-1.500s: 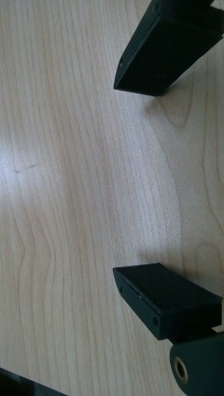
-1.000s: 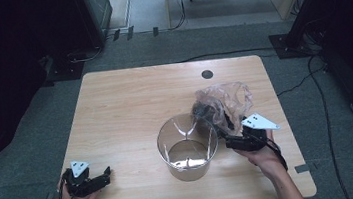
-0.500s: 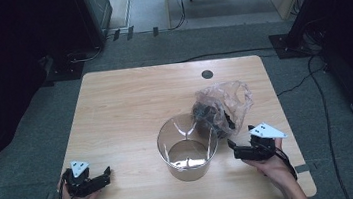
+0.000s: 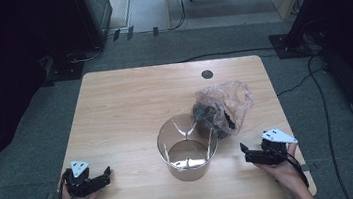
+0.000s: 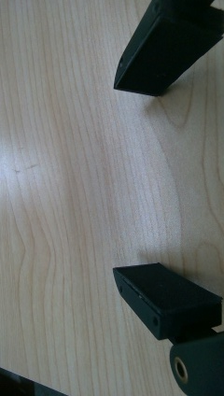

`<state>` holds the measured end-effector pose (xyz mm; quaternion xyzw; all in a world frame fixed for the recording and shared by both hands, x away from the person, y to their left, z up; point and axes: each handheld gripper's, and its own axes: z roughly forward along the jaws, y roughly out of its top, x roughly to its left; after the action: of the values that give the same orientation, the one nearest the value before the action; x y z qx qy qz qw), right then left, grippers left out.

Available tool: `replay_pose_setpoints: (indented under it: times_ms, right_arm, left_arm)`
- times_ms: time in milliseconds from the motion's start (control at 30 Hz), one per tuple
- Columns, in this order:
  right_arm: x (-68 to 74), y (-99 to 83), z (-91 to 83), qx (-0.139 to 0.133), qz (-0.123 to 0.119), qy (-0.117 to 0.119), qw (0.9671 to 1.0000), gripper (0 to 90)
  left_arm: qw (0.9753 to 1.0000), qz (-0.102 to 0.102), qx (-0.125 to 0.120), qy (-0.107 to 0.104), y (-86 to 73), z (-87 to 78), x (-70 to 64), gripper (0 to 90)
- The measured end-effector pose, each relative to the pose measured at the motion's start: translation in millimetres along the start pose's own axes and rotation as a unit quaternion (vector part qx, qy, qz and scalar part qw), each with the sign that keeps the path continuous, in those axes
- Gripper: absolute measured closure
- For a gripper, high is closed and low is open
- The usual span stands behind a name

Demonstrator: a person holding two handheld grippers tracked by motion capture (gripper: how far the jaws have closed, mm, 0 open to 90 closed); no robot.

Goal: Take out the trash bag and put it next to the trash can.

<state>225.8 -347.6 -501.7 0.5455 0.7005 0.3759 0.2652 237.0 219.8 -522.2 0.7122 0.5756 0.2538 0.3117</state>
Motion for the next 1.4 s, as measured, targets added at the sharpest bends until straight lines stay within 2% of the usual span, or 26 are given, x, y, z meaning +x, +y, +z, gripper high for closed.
replay_pose_setpoints:
  times_ms: [167, 400, 800, 1033, 1167, 1400]
  right_arm:
    - [-11.4, -4.9, -5.0, 0.005, 0.017, -0.015, 0.9997, 3.1]
    - [-25.1, -13.4, -10.5, 0.013, 0.028, -0.041, 0.9987, 3.1]
    - [-43.0, -27.7, -15.1, 0.037, 0.048, -0.070, 0.9958, 3.3]
    - [-50.2, -35.1, -19.4, 0.045, 0.051, -0.086, 0.9939, 5.1]
    - [-55.8, -38.2, -22.0, 0.050, 0.068, -0.091, 0.9923, 6.2]
    - [-54.5, -42.1, -22.4, 0.054, 0.063, -0.093, 0.9922, 7.3]
  left_arm:
    - [1.0000, 0.000, 0.000, 0.000, 0.0, 0.0, 0.0, 8.7]
    - [1.0000, 0.000, 0.000, 0.000, 0.0, 0.0, 0.0, 8.7]
    - [1.0000, 0.000, 0.000, 0.000, 0.0, 0.0, 0.0, 8.7]
    - [1.0000, 0.000, 0.000, 0.000, 0.0, 0.0, 0.0, 8.7]
    - [1.0000, 0.000, 0.000, 0.000, -0.1, 0.0, 0.0, 8.7]
    - [1.0000, 0.000, 0.000, 0.000, -0.1, 0.0, 0.0, 8.7]
